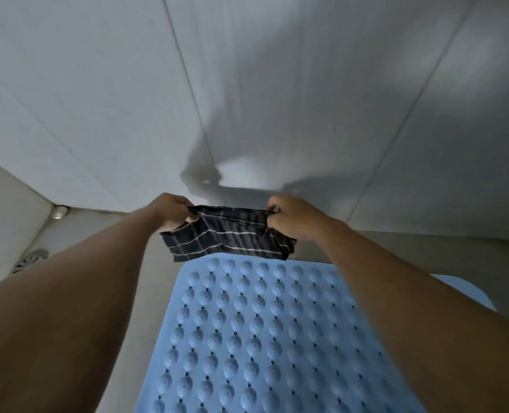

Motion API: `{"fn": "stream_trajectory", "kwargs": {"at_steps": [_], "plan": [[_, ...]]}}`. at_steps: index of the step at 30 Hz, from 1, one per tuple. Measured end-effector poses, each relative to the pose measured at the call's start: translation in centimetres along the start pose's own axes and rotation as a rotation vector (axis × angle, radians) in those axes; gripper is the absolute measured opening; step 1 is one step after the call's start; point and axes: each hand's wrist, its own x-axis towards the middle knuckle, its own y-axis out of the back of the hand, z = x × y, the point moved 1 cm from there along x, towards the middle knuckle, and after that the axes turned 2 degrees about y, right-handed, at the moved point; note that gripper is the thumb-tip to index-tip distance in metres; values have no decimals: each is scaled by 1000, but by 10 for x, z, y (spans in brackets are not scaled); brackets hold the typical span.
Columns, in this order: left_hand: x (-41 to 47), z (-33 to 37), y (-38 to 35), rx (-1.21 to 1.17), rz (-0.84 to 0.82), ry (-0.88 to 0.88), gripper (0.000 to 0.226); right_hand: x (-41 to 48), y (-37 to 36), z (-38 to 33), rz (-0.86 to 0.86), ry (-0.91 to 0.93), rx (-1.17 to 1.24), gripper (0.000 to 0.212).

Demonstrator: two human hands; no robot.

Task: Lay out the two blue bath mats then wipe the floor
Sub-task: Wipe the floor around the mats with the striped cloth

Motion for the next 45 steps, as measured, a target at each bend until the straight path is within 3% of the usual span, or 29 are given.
{"fn": "stream_trajectory", "kwargs": {"at_steps": [7, 10, 14, 17, 19, 22, 25, 29, 33, 36, 41, 45], "plan": [[37, -31, -31, 89, -107, 89, 20, 15, -51, 33, 6, -55, 78, 17], [43, -33, -48, 172, -98, 24, 27, 11, -66, 44, 41, -125, 69, 16], [62, -34, -73, 230, 213, -121, 25, 26, -82, 59, 236, -91, -10, 30], [64, -45, -95, 453, 550, -347, 35, 37, -99, 56, 435, -6, -309, 46], [66, -55, -114, 434, 483, -466, 24, 40, -116, 48, 446, -6, -415, 46], [76, -67, -134, 401, 264, -450, 33, 47, -143, 41, 296, -95, -412, 52], [89, -77, -148, 530, 183, -429, 59, 60, -154, 47, 201, -130, -381, 63], [100, -94, -163, 788, 115, -409, 92, 62, -143, 73, 171, -60, -415, 64], [85, -79, -169, 701, 126, -346, 74, 59, -133, 89, 127, 6, -455, 64], [75, -68, -170, 608, 171, -308, 66, 57, -136, 89, 268, 44, -475, 62], [73, -70, -166, 604, 162, -310, 68, 51, -155, 76, 248, -36, -374, 63], [77, -76, -164, 755, 117, -309, 77, 53, -154, 87, 176, -70, -435, 69]]}}
